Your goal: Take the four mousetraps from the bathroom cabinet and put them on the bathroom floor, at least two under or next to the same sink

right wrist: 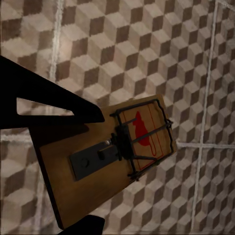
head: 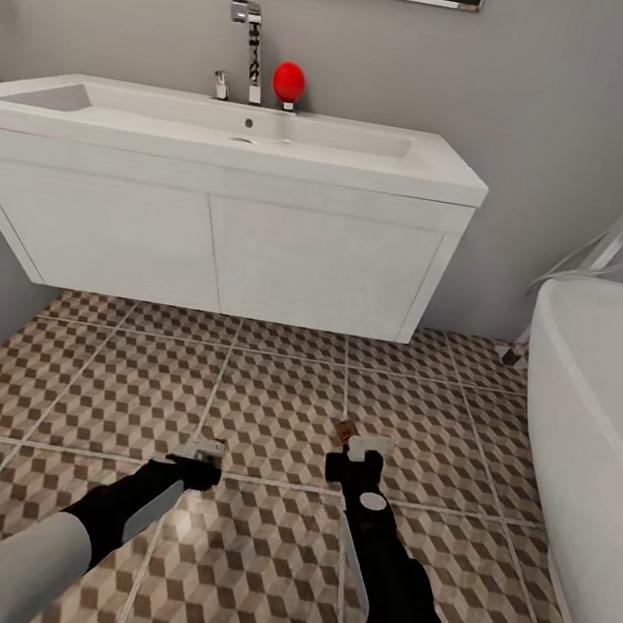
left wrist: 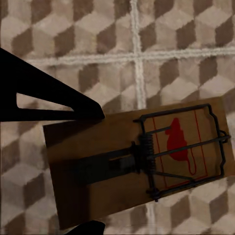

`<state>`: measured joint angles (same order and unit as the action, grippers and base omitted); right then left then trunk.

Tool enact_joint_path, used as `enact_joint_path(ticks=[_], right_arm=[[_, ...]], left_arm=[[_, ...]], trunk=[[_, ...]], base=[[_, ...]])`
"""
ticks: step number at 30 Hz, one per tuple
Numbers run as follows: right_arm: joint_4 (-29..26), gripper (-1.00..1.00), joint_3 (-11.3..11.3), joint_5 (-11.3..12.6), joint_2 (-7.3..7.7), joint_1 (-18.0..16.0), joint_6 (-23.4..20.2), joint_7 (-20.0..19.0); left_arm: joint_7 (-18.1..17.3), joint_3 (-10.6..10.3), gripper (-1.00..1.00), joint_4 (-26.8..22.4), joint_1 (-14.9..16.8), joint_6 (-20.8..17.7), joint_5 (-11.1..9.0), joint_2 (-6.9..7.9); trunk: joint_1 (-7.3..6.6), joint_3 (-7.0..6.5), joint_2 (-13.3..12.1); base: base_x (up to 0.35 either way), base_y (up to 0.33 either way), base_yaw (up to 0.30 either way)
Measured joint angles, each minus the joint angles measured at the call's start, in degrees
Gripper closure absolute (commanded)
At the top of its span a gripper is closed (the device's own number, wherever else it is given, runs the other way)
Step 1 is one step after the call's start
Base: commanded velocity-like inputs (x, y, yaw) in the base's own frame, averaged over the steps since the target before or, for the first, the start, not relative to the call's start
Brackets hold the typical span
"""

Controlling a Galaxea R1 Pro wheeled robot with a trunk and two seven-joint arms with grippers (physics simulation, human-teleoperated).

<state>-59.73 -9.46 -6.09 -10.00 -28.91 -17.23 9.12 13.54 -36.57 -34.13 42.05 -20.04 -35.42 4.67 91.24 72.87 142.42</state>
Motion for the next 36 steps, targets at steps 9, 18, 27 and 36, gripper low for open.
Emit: enact_joint_path(ticks=[9, 18, 27, 36], right_arm=[[10.6, 1.0, 0.2, 0.4, 0.0, -13.2, -3.2, -0.4], [17.7, 1.0, 0.2, 0.5, 0.0, -17.7, -1.4, -7.6], [18.3, 1.0, 0.0, 0.4, 0.06, -17.9, 3.4, -10.9], [17.5, 1.0, -0.3, 0.1, 0.07, -17.8, 4.1, -10.8]], left_arm=[[0.3, 9.3, 1.0, -1.1, 13.4, -14.6, 6.5, -0.82], [-0.1, 9.5, 1.0, 10.5, 15.3, -1.4, 7.2, -2.33], [-0.3, 9.1, 1.0, 13.0, 15.3, 4.6, 7.2, -3.07], [0.5, 9.0, 1.0, 11.2, 15.3, 4.4, 7.1, -4.29]], trunk=[[0.01, 0.01, 0.0], [0.01, 0.02, 0.0], [0.01, 0.02, 0.0], [0.01, 0.02, 0.0]], base=[[0.0, 0.0, 0.0], [0.0, 0.0, 0.0], [0.0, 0.0, 0.0], [0.0, 0.0, 0.0]])
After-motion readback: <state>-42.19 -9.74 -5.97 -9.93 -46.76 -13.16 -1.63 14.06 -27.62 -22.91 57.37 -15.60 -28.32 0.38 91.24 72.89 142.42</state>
